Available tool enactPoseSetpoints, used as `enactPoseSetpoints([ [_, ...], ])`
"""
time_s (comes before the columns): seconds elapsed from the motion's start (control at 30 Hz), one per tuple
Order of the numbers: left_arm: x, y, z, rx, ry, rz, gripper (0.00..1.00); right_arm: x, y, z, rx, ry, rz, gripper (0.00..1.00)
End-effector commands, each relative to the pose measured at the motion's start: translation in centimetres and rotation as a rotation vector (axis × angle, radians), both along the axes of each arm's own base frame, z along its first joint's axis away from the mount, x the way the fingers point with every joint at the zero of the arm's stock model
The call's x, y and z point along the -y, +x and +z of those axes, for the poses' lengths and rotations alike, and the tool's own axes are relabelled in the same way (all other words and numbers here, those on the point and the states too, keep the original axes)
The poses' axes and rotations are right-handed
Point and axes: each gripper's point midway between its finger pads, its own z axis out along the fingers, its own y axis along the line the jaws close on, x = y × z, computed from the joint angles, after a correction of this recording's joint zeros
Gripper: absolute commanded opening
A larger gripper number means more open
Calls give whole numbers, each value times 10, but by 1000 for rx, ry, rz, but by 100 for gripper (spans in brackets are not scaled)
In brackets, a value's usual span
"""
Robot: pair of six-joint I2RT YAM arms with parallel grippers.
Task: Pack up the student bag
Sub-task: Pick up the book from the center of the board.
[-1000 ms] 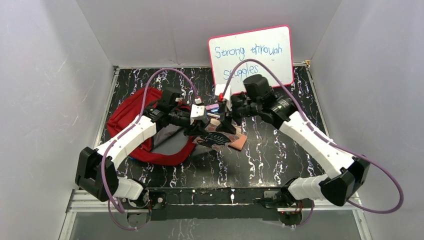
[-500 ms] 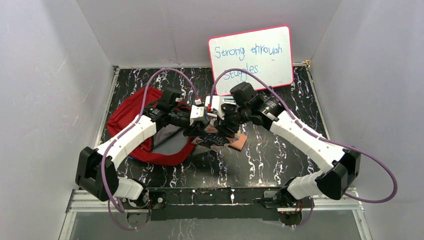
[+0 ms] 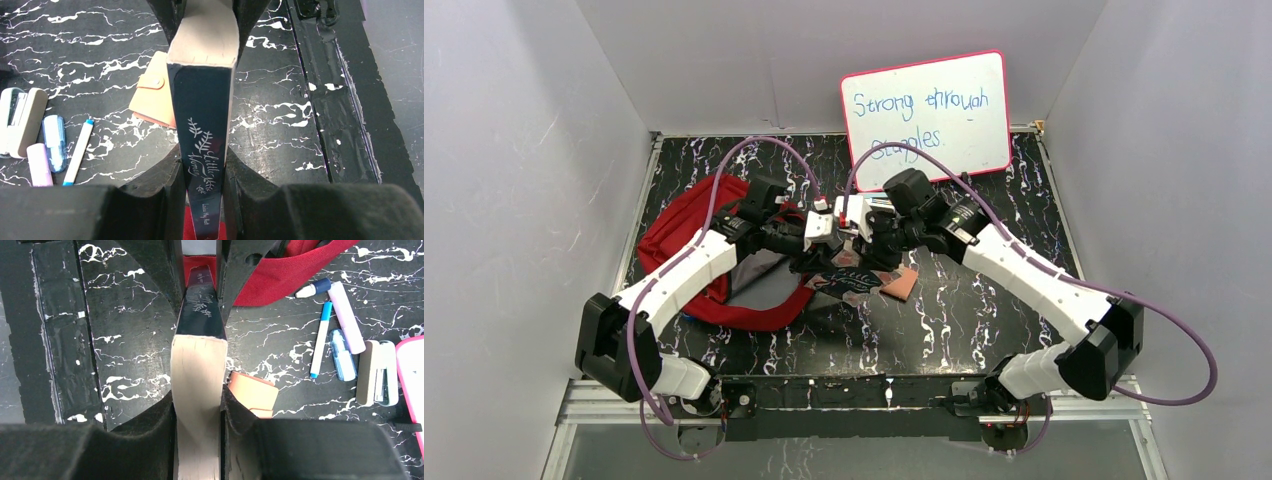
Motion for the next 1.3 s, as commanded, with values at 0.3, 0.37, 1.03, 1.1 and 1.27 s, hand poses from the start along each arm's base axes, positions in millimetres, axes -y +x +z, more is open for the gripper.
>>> enactPoseSetpoints([
  [0.3, -8, 24, 45, 148, -53, 215, 31, 19, -20, 71, 213, 314, -70, 0],
  [0.37, -16, 32, 48, 157, -29, 297, 34, 23, -18, 68, 214, 307, -105, 0],
  [1.03, -129, 50, -25, 117, 449, 839, 38, 33, -7, 55, 223, 322, -232, 0],
  [1.1, -134, 54, -37, 113, 524, 829, 38, 34, -8, 55, 220, 325, -229, 0],
  [1.27, -139, 61, -58, 110, 615, 819, 38, 37, -10, 49, 217, 318, -237, 0],
])
